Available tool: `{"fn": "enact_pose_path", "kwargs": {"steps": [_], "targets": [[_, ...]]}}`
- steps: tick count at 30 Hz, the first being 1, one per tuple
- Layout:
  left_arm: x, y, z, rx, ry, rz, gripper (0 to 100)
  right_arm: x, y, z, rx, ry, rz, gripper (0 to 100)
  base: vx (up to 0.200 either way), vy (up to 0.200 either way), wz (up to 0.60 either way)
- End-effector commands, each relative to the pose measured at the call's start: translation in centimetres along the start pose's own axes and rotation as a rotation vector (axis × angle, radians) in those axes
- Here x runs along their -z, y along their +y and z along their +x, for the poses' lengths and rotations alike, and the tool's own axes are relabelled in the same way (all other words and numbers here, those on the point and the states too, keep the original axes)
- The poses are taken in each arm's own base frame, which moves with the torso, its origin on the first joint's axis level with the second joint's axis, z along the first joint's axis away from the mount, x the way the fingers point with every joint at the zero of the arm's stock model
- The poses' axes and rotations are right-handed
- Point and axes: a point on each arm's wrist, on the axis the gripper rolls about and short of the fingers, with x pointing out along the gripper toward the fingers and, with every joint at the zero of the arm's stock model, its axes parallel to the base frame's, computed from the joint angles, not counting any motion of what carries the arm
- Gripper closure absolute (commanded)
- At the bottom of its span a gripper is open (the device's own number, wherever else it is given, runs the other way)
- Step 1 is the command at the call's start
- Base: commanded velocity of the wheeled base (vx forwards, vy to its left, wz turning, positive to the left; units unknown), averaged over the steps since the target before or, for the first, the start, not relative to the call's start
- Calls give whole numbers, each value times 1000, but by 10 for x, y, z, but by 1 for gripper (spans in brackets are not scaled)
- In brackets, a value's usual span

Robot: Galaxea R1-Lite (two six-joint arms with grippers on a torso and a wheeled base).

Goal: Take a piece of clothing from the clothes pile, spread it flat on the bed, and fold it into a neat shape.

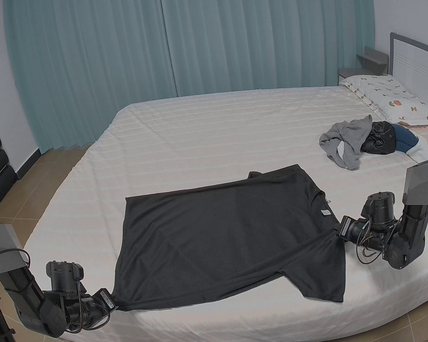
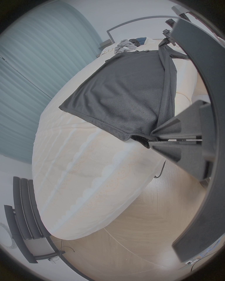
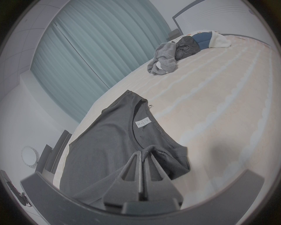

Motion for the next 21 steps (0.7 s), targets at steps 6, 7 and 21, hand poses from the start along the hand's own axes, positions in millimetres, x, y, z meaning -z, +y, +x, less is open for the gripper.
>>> {"fn": "enact_pose_path", "kwargs": {"steps": [6, 7, 21], "targets": [[-1, 0, 0, 1, -2, 0, 100, -4, 0, 14, -7, 2, -30, 0, 0, 0, 0], [-1, 0, 0, 1, -2, 0, 100, -7, 0, 12, -8, -3, -25, 0, 0, 0, 0], [0, 0, 1, 0, -1, 0, 100, -3, -10, -72, -138, 166, 2, 0, 0, 0, 0]]}}
